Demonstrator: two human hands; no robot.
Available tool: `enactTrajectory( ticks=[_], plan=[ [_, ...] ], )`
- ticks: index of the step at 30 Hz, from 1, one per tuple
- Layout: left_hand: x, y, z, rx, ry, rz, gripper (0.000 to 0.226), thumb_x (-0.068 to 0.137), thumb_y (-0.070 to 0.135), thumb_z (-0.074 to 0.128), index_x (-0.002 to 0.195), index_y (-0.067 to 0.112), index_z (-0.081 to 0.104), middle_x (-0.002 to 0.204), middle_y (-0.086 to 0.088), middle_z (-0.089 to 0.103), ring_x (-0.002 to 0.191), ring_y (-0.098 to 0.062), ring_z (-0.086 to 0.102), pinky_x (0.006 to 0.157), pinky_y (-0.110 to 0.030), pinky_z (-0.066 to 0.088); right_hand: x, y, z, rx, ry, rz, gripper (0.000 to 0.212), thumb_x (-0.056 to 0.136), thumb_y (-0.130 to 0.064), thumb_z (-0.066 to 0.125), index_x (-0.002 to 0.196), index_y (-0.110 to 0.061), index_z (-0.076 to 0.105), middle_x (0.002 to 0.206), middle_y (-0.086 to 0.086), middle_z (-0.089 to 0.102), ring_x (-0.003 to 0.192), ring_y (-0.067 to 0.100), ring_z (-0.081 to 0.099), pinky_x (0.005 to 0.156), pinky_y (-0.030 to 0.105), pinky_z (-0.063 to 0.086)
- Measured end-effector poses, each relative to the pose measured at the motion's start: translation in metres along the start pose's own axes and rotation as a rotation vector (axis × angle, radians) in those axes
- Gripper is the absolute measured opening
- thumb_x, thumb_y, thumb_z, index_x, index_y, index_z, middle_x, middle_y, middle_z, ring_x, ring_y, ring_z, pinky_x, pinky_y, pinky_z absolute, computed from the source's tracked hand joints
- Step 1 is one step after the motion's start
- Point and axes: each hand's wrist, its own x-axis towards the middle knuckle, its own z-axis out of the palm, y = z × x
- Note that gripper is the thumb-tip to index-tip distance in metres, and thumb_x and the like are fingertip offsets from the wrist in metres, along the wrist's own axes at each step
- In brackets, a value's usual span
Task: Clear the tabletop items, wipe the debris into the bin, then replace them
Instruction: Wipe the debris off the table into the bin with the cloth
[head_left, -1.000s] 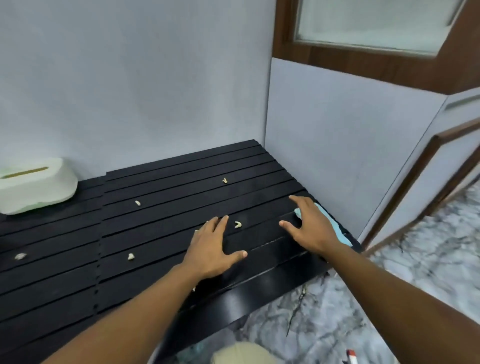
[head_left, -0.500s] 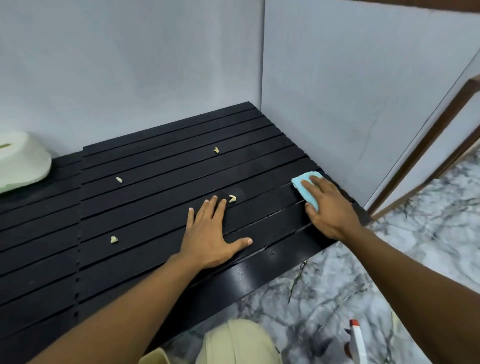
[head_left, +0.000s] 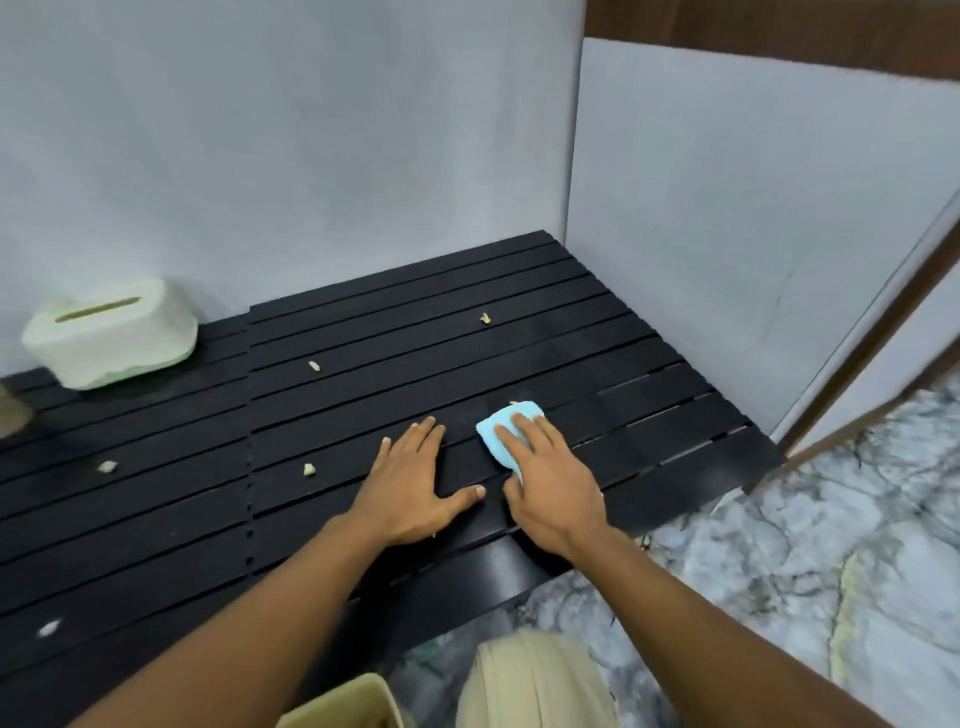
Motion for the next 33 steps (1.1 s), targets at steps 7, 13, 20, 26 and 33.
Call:
enactTrajectory(
  ticks=[7, 13, 20, 26, 33],
  plan=[
    [-0.043, -0.052, -0.01, -0.04, 0.091, 0.056, 0.087, 0.081, 0.075, 0.022, 0.152, 0.024, 0.015, 0.16, 0.006, 0.011, 0.147, -0.008, 0.005, 0.118, -0.026, -0.001, 0.025, 0.034, -0.023, 0.278, 0.284, 0.103, 0.053, 0.09, -0.008, 0.046, 0.142, -0.018, 0.043, 0.152, -0.003, 0.035, 0.14, 0.015, 0.03, 0.112, 0.029, 0.028],
    [-0.058, -0.07, -0.006, 0.061, 0.132, 0.127, 0.071, 0.092, 0.058, 0.014, 0.152, 0.019, 0.018, 0.161, 0.007, 0.007, 0.145, -0.003, -0.001, 0.115, -0.019, -0.01, 0.058, 0.06, -0.02, 0.025, 0.099, 0.255, 0.059, 0.091, -0.018, 0.048, 0.147, -0.013, 0.03, 0.155, 0.009, 0.026, 0.143, 0.026, 0.019, 0.11, 0.044, 0.031],
    [-0.06, -0.069, -0.003, 0.056, 0.148, 0.102, 0.07, 0.091, 0.05, 0.011, 0.151, 0.016, 0.022, 0.161, 0.004, 0.012, 0.147, -0.008, 0.005, 0.115, -0.019, -0.008, 0.043, -0.01, 0.007, 0.033, 0.008, -0.012, 0.06, 0.087, -0.01, 0.048, 0.146, -0.017, 0.035, 0.154, 0.006, 0.03, 0.143, 0.024, 0.023, 0.114, 0.034, 0.024],
    [-0.075, -0.069, -0.004, 0.033, 0.149, 0.072, 0.074, 0.088, 0.053, 0.013, 0.149, 0.014, 0.03, 0.159, 0.002, 0.02, 0.147, -0.012, 0.013, 0.116, -0.022, -0.001, 0.031, -0.062, 0.029, 0.202, -0.072, -0.19, 0.06, 0.085, -0.008, 0.051, 0.143, -0.02, 0.041, 0.151, -0.001, 0.035, 0.14, 0.018, 0.03, 0.115, 0.035, 0.028],
    [-0.113, -0.095, -0.015, 0.095, 0.158, 0.042, 0.073, 0.088, 0.056, 0.012, 0.148, 0.019, 0.031, 0.158, 0.002, 0.021, 0.146, -0.014, 0.015, 0.115, -0.022, 0.0, 0.02, -0.035, -0.005, 0.256, 0.137, 0.03, 0.056, 0.086, -0.004, 0.05, 0.14, -0.015, 0.045, 0.147, 0.001, 0.042, 0.134, 0.019, 0.039, 0.109, 0.032, 0.032]
  ],
)
